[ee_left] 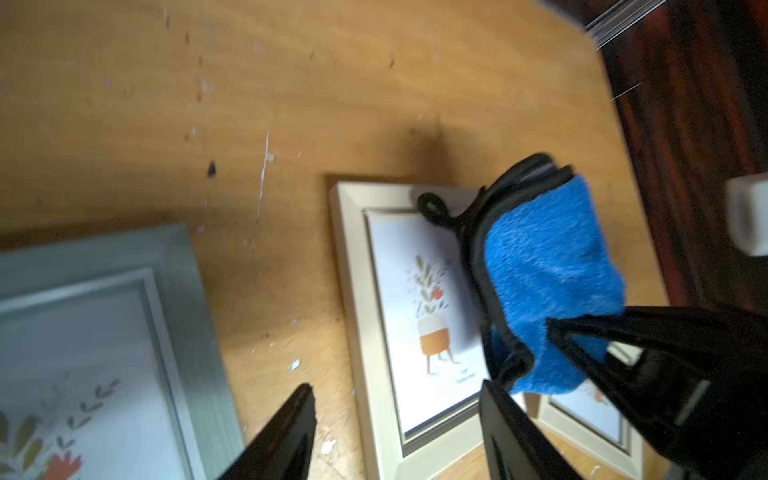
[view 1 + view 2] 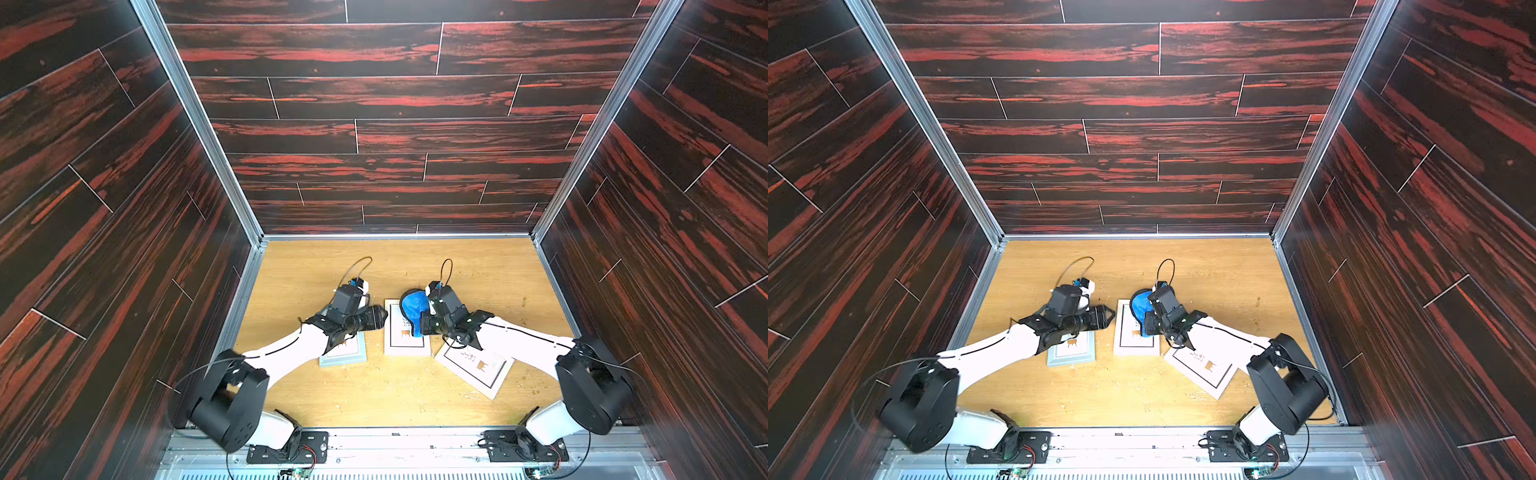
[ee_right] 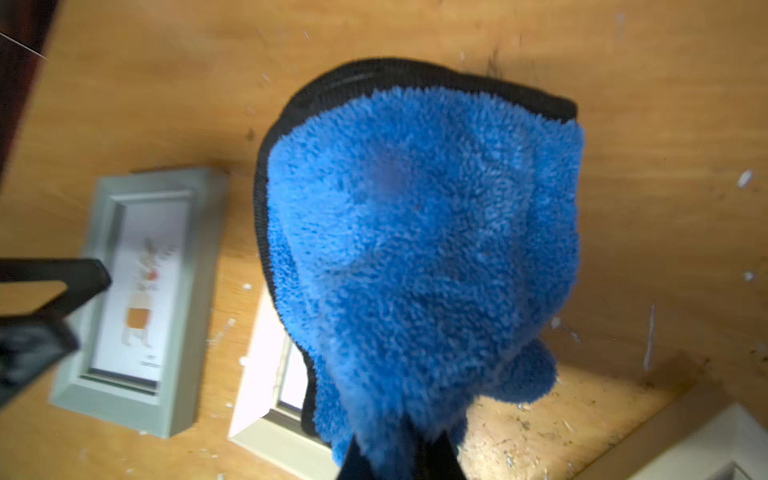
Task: Wipe the picture frame with a cloth
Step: Wipe the dirt from the picture frame.
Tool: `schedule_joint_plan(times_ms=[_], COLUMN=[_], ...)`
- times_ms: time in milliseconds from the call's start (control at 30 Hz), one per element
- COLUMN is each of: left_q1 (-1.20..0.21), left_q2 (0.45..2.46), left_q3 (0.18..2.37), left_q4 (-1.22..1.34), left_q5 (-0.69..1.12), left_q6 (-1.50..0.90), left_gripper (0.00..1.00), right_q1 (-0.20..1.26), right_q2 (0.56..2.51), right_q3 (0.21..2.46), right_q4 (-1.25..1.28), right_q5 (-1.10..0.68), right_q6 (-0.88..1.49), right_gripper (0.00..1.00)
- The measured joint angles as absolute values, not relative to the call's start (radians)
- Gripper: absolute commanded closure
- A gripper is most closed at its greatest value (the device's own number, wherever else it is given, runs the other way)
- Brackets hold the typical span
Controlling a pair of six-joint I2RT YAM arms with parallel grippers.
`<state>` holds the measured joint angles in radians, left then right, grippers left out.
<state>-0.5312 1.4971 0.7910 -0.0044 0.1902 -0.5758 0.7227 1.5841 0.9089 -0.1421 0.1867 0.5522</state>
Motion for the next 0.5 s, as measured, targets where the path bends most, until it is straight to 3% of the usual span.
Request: schedule_joint_plan(times_ms=[267,500], left_q1=[-0.621,-0.624], left_q2=[1.622,1.686], left_q3=[0.835,0.857], left_q4=[-0.071,-0.079], left_q5=[0.163,0.133], left_q6=[-0.576,-0.579], left_gripper=[0.45,0.63], right_q1=[0.766,0.782], right_q2=[1.665,1.766], right_q3=[0.925,1.031], right_q4=[-0.183,-0.242], right_q5=[0.226,0.288], right_q6=[0.591,0.625], right_gripper=[1.0,1.0])
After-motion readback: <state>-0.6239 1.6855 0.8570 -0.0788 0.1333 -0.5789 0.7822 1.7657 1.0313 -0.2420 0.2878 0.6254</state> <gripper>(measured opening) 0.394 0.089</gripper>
